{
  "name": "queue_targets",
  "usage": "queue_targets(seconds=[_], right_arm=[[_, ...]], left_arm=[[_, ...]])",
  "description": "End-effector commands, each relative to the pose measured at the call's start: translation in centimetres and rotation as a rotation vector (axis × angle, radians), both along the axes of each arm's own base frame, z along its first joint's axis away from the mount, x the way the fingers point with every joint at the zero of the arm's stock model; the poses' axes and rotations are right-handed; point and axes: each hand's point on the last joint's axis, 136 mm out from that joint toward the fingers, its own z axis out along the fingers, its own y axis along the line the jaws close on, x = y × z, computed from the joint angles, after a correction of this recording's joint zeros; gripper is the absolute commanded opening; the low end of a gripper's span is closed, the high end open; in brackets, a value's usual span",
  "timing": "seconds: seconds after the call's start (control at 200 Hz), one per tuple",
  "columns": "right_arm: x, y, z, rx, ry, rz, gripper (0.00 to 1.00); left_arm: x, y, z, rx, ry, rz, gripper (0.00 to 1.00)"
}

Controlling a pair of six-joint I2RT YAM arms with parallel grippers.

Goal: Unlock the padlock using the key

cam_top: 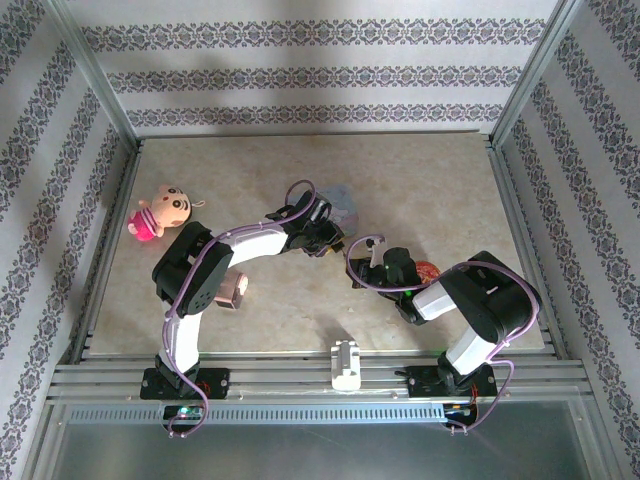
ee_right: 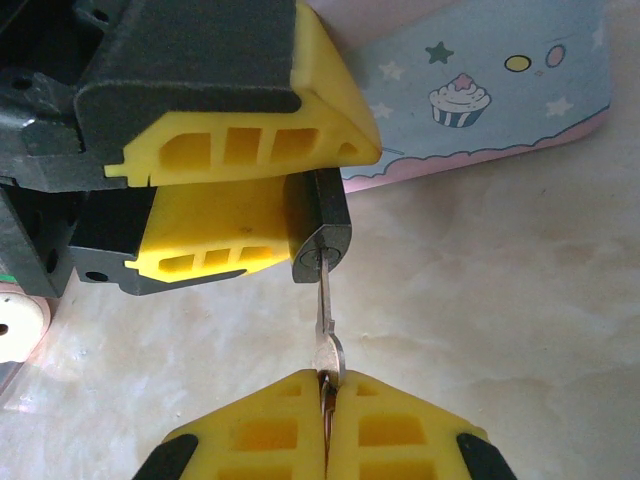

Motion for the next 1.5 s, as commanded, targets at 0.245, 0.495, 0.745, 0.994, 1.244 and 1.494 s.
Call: queue_targets(seconds=[0.245, 0.495, 0.745, 0.994, 1.244, 1.494], right_arm=[[1.0, 1.1, 0.1, 0.05, 0.014, 0.013, 0.0], [1.2, 0.8, 0.4, 0.063, 0.019, -0.007, 0.0], [1.6, 0.2, 1.6, 0.071, 0.006, -0.023, 0.0], [2.3, 0.4, 2.7, 0.081, -0.016, -0.027, 0.0], [2.7, 1.1, 2.3, 0.091, 0.003, -0.023, 0.0], [3.0, 1.4, 2.5, 0.098, 0.002, -0.026, 0.0]], left_arm=[[-5.0, -0.2, -4.1, -0.027, 0.307, -0.014, 0.08], [-5.3, 0.1, -4.4, -0.003, 0.31, -0.029, 0.09], [-5.8, 0.6, -4.7, 0.027, 0.313, -0.05, 0.09], [-5.7, 0.6, -4.6, 0.033, 0.309, -0.053, 0.09], [-5.5, 0.3, -4.1, 0.025, 0.298, -0.059, 0.09], [-5.4, 0.0, -4.0, 0.015, 0.291, -0.053, 0.09]])
